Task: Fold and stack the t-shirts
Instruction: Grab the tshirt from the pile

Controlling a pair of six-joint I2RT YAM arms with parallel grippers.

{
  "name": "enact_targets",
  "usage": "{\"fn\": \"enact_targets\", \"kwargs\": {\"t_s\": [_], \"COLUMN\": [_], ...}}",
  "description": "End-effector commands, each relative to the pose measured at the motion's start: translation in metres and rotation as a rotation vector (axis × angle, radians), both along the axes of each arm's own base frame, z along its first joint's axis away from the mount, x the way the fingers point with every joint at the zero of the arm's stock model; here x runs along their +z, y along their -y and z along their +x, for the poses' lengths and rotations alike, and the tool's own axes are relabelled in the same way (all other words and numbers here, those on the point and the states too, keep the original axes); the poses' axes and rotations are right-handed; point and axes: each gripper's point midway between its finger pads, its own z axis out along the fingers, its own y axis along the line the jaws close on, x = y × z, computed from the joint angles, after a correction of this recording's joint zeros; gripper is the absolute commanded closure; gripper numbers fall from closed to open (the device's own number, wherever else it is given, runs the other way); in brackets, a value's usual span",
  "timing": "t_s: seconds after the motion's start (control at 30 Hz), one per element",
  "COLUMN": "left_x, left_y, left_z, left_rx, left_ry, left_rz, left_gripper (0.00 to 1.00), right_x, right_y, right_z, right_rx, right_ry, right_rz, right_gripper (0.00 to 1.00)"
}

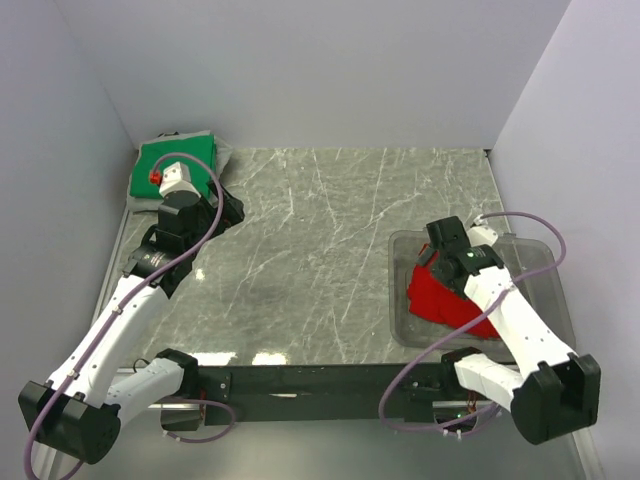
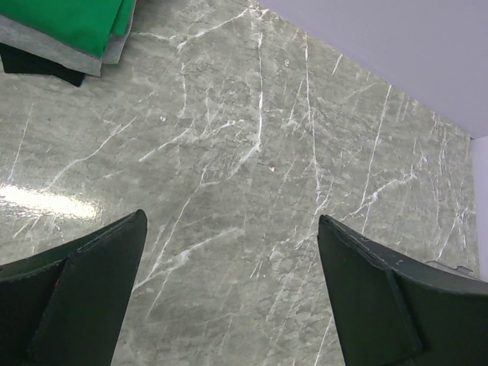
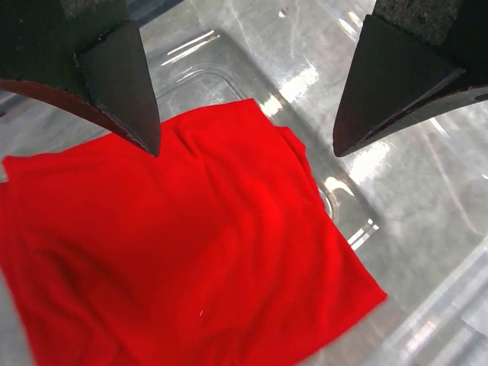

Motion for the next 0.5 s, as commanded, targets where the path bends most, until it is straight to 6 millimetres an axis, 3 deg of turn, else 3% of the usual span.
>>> {"fn": "enact_targets", "kwargs": {"t_s": [0.0,0.27,0.37,0.47], "left_x": [0.003,0.001,0.001,0.002], "left_y": [-0.001,-0.004,-0.006,-0.007], "left_z": [0.000,-0.002,-0.002,-0.003], "left_rx": [0.015,0.031,0.036,0.041], "left_ry": [0.012,0.007,0.004,0.000], "left_rz": [-0.015,-0.011,-0.006,0.000], "left_gripper": [0.01,0.01,0.01,0.00], "right_x": [-0.015,-0.053,-0.062,-0.071], "right_y": [-0.010,-0.024,-0.023,-0.022], "right_z": [0.009,0.014,0.010,0.005], "right_rx": [0.033,0.099,0.093,0.084], "right_ry": [-0.024,-0.164,-0.224,-0.260], "right_rz": [0.051,0.081,0.071,0.070], "right_gripper": [0.00,0.02,0.10,0.37]}}
